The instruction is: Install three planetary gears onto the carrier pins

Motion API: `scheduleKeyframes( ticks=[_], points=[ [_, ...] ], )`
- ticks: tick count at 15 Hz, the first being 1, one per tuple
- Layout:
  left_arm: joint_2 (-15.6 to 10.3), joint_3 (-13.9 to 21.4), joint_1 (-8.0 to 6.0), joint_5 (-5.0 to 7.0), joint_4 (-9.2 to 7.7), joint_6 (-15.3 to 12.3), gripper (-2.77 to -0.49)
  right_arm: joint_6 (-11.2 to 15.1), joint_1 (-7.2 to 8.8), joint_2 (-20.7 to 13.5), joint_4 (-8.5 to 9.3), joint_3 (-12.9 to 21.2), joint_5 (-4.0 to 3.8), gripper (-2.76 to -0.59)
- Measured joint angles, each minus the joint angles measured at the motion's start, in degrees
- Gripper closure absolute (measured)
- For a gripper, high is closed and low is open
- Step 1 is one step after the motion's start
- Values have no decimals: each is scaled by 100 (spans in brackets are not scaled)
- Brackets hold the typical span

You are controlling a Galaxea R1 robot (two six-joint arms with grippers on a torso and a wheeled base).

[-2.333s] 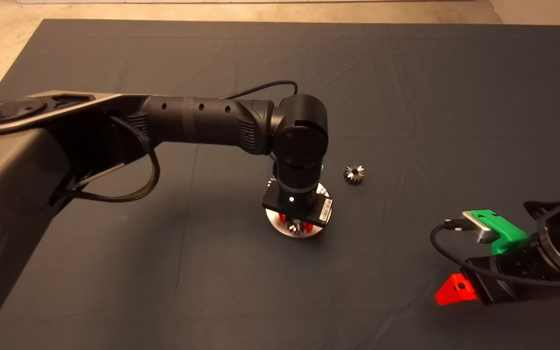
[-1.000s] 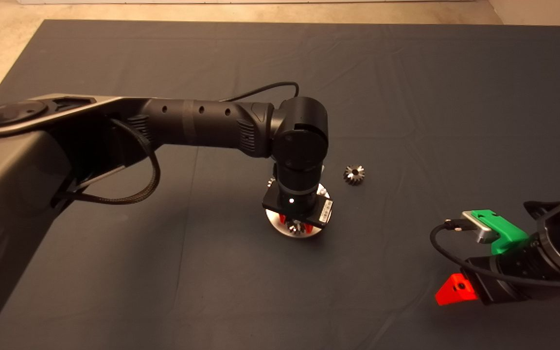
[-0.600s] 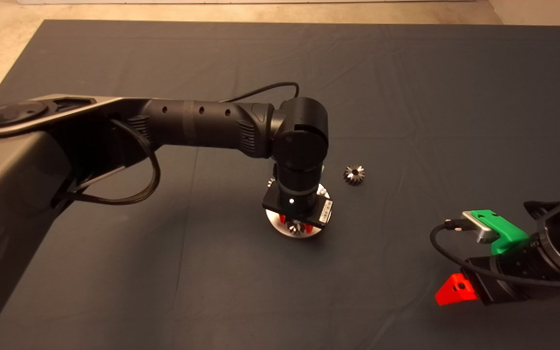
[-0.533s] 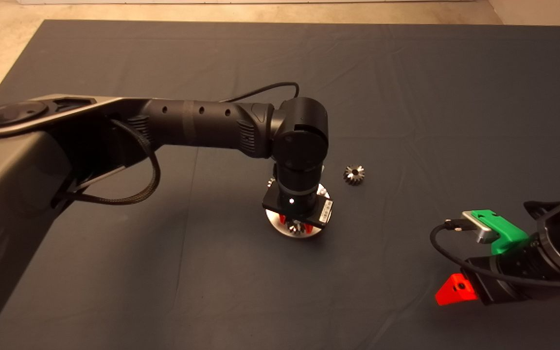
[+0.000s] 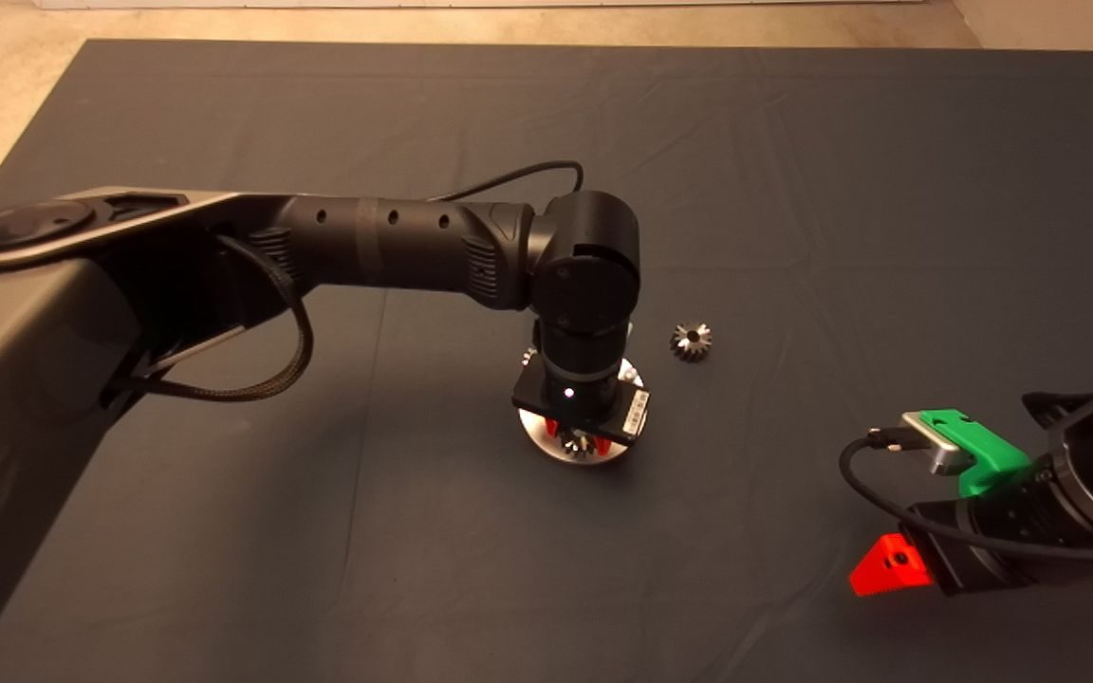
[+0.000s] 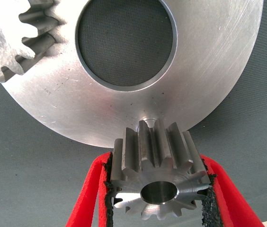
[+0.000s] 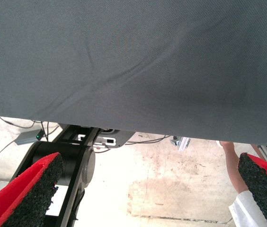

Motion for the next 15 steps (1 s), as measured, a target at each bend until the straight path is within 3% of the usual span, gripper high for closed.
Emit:
scheduleKeyframes(
  ticks=[15],
  points=[
    [-2, 39, 35, -17, 121, 2, -85, 0, 0, 0, -2, 0, 0, -276]
  ],
)
